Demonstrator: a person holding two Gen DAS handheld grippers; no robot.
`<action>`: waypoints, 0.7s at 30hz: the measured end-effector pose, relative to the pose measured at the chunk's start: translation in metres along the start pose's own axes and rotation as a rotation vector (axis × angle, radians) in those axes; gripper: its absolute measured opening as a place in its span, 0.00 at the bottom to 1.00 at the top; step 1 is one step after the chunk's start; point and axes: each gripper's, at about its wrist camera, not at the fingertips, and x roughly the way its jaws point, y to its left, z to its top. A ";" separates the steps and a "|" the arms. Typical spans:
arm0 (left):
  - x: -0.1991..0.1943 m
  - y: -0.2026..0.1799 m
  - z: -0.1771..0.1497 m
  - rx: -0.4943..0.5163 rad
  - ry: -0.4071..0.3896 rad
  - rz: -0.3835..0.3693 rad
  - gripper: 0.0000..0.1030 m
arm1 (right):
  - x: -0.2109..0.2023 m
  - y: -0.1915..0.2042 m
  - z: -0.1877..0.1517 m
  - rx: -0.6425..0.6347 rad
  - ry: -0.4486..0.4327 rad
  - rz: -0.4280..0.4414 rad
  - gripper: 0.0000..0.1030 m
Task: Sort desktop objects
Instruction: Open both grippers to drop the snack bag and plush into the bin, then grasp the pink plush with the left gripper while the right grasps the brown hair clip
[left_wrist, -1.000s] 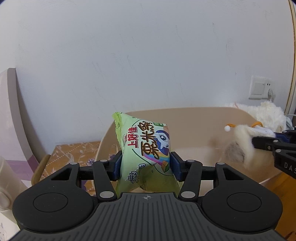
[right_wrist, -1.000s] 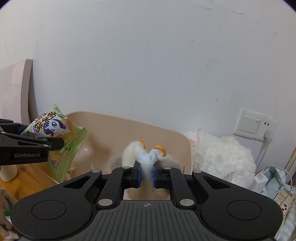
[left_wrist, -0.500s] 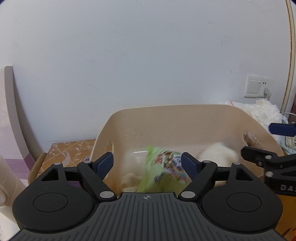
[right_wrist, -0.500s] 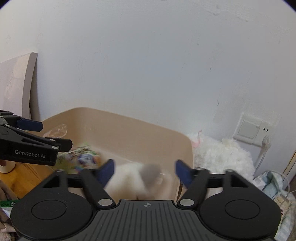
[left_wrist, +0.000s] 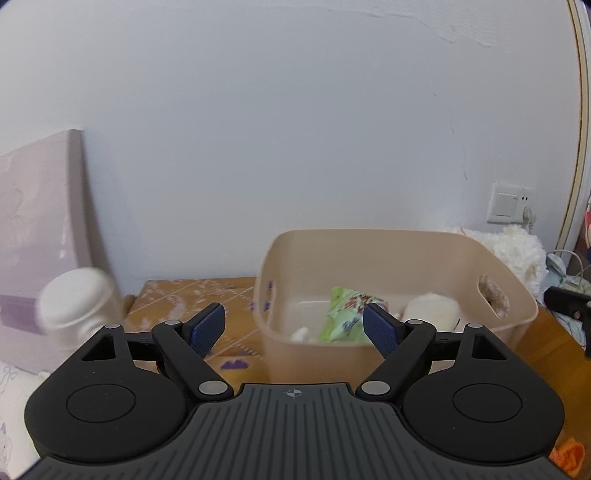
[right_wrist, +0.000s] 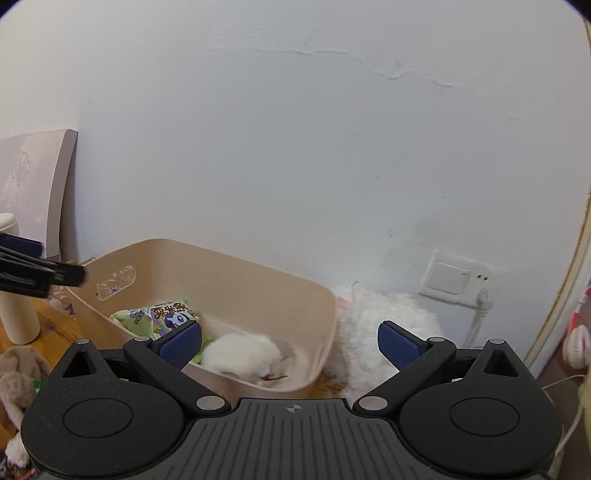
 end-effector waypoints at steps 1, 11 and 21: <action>-0.007 0.004 -0.003 -0.003 -0.002 0.000 0.81 | -0.005 -0.001 -0.002 -0.002 0.001 -0.003 1.00; -0.060 0.036 -0.036 -0.035 0.005 -0.004 0.82 | -0.050 -0.015 -0.029 0.021 0.015 -0.017 1.00; -0.083 0.028 -0.071 -0.031 0.038 -0.065 0.82 | -0.085 -0.024 -0.069 0.056 0.047 -0.023 1.00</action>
